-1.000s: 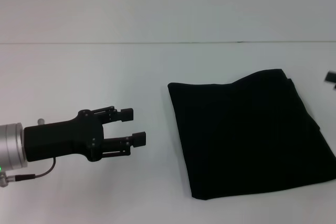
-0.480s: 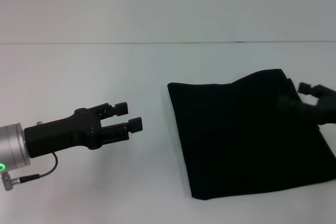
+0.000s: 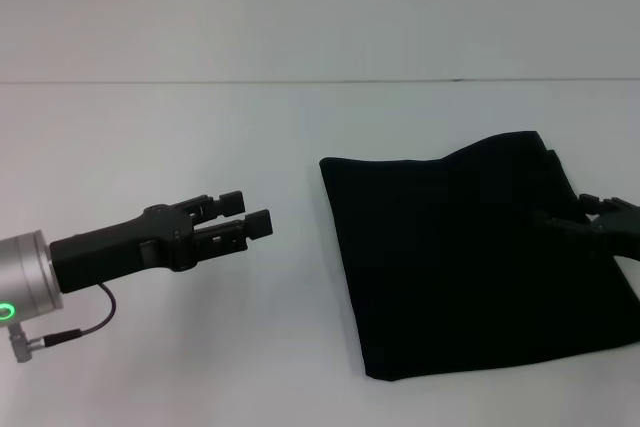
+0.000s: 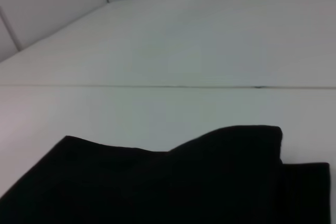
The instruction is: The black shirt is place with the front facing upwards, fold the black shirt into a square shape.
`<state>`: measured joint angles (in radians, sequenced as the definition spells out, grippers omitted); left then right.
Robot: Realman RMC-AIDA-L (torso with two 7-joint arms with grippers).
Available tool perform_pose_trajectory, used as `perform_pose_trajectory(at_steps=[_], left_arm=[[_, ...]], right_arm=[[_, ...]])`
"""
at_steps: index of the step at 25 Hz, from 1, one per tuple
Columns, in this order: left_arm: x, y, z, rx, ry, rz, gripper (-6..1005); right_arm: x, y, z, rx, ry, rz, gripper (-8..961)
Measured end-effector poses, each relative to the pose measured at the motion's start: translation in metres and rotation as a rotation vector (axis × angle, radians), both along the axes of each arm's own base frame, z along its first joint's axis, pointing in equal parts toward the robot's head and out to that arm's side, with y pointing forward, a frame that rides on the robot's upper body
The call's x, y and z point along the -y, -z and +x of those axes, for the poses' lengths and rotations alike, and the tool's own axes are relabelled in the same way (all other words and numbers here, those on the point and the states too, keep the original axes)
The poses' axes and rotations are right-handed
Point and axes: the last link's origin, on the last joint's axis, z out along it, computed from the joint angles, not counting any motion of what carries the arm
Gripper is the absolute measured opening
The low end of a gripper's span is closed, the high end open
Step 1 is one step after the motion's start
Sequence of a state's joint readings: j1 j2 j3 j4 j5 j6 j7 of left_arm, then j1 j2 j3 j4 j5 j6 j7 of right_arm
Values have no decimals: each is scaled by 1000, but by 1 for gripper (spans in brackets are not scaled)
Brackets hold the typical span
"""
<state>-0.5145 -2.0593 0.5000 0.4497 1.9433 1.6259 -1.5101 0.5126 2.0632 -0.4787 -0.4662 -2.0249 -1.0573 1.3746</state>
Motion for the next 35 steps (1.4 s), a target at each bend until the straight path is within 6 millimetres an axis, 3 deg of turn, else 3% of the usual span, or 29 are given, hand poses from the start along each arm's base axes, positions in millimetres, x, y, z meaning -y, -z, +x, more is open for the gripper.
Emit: perform_pose_trajectory(at_steps=[4,10,16,20,27,35], left_arm=[[-1,0,2,27,-25,-17,803],[-8,-2,7,85,-119,-102,802],[-34,0,9,93,-399,-287,800],[-57,16,20,-12,-579,-403,799],[-74,43,43,-132,-621,-432,799],[-78,80,64,-200,-622,-430,798]], right_arm=[[-1,-3,1,4,6,15,944],[1,-24,-5,-15,-73,64,944],[30,-25,-17,7,-317,4,943],[55,-10,-13,39,-399,-54,943],[92,13,2,57,-440,-105,942],[104,17,4,56,-461,-119,941]])
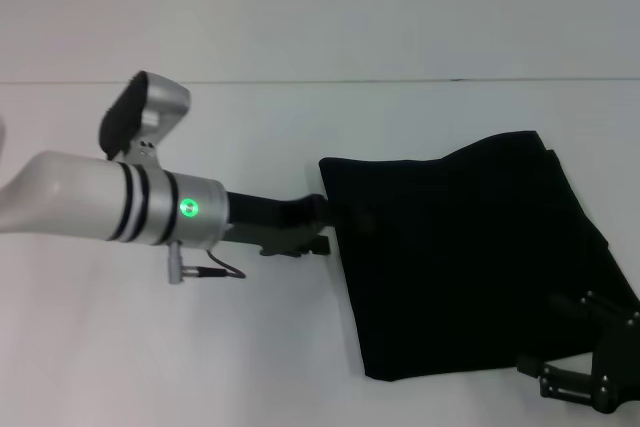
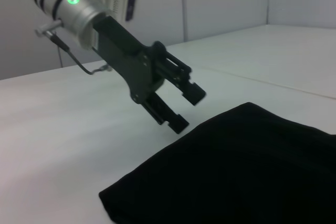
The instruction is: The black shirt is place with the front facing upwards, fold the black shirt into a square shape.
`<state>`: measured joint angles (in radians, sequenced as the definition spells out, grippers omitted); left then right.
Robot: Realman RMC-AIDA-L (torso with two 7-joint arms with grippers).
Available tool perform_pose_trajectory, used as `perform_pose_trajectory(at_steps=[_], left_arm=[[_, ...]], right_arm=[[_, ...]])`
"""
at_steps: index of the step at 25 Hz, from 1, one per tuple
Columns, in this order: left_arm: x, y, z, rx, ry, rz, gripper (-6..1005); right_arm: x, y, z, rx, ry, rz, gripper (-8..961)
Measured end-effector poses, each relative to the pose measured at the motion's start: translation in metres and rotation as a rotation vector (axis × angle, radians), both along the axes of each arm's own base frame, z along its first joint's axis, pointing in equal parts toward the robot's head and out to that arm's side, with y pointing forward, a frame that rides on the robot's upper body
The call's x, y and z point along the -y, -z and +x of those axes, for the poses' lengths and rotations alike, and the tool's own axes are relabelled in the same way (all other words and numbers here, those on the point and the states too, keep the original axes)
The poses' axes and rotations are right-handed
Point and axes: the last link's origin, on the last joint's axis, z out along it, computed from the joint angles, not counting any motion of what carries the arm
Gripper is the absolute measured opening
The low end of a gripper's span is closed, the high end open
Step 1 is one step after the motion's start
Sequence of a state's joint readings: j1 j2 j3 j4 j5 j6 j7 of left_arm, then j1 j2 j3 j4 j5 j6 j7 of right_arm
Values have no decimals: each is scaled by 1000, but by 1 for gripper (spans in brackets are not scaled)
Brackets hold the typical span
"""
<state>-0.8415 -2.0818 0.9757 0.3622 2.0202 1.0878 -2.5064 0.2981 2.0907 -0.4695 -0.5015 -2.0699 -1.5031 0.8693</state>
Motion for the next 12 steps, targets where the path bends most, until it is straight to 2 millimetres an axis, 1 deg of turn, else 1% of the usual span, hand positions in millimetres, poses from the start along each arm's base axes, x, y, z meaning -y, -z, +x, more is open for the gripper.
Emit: perform_pose_trajectory(at_steps=[5,12], left_arm=[[0,8,1,-12,-6,17,798],[0,11,0,-23,-9,23,798]], right_arm=[[2,1,-2,-9,-10,-12,941],[3,0,-2,-19,-13,-11,940]])
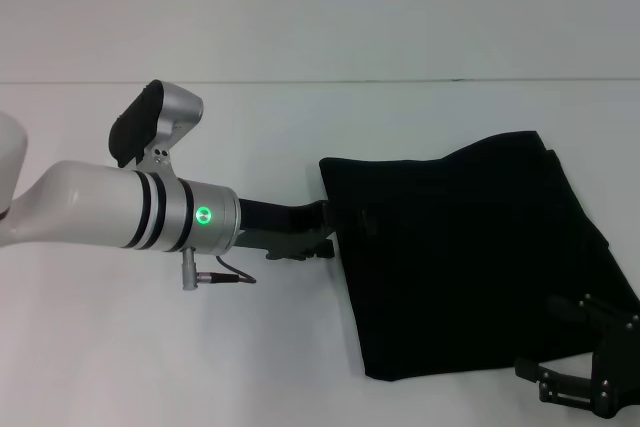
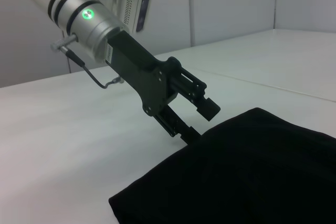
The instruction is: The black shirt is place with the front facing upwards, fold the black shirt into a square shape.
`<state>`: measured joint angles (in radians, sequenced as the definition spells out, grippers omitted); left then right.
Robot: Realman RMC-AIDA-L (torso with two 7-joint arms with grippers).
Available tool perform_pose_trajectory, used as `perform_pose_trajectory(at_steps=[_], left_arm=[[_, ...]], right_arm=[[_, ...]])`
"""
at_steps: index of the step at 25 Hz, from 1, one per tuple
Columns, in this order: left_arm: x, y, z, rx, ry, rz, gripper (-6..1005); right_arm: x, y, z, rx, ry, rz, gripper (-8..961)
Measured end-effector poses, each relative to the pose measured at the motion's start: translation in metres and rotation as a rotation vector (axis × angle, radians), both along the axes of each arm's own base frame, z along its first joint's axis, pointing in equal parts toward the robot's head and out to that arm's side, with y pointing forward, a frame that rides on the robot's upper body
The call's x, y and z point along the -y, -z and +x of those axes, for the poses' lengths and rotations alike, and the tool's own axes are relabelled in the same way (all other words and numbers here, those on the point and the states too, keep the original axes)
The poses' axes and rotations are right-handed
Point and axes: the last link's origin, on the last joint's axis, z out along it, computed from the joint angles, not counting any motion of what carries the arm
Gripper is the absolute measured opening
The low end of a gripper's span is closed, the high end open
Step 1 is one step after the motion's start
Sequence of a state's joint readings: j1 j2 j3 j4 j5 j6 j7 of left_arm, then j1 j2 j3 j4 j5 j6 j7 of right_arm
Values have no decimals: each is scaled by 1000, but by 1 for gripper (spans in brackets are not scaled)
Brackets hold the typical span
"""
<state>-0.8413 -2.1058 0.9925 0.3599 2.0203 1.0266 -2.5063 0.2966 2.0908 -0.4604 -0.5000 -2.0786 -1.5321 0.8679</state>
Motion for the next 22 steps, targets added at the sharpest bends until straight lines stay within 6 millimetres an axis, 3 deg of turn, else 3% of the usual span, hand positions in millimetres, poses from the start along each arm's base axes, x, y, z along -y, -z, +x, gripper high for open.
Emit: perform_pose_trajectory(at_steps=[21,22], left_arm=[[1,16,17,-18,89,5,740],[2,17,18,-20,103,8,697]], right_arm=[[1,-3,1,-12,7,5,937],[1,-3,1,-12,8,5,937]])
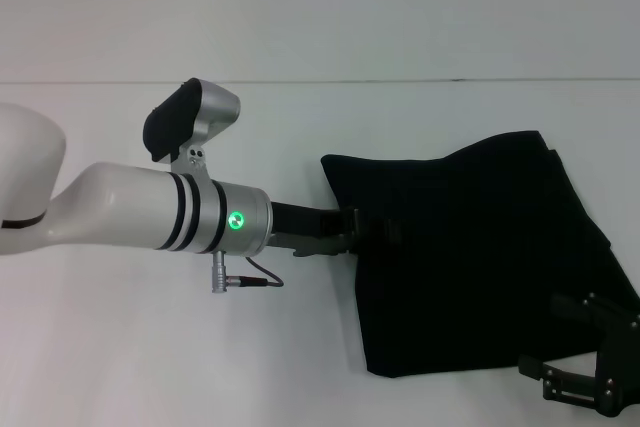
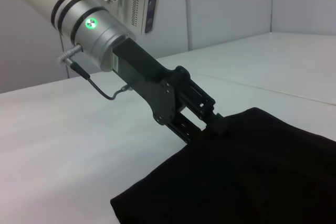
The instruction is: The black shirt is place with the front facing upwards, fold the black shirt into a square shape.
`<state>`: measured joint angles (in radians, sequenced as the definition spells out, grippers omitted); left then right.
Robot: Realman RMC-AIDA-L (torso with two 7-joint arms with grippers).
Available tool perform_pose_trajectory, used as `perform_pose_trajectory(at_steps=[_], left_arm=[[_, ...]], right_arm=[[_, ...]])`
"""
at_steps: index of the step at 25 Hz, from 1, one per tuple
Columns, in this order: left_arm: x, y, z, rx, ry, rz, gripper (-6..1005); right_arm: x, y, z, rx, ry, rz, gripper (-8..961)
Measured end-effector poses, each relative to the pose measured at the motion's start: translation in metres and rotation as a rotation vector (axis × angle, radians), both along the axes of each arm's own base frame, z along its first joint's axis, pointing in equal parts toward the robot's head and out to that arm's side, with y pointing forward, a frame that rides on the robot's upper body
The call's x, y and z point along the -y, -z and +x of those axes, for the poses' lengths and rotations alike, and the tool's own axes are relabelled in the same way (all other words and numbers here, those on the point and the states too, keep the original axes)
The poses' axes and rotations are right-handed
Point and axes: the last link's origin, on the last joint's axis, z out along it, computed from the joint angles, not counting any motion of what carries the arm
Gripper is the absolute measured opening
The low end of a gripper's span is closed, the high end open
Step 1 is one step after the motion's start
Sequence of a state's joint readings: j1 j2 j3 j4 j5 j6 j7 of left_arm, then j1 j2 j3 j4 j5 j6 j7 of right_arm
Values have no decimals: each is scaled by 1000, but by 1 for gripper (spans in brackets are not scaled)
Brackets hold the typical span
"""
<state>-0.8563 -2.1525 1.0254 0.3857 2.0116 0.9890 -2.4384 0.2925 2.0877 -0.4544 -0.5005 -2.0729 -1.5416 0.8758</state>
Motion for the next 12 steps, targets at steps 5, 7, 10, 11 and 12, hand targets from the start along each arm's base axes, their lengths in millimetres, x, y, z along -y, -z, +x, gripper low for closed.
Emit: perform_pose_trajectory(at_steps=[5,7,10,11,12], left_arm=[[-2,2,2,-5,5,13,504],[-2,2,2,-4,3,16,466],[-2,1,1,-4,1,18,408],[-2,1,1,-4,1,18,389],[-2,1,1,-4,1,18,370]], right_arm=[[0,-2,0,-6,0,7,935],[0,-2,0,-5,-2,8,935],[0,-3,0,-4,-2,8,934],[0,-3,0,-4,-2,8,934],[0,-3,0,-4,-2,8,934]])
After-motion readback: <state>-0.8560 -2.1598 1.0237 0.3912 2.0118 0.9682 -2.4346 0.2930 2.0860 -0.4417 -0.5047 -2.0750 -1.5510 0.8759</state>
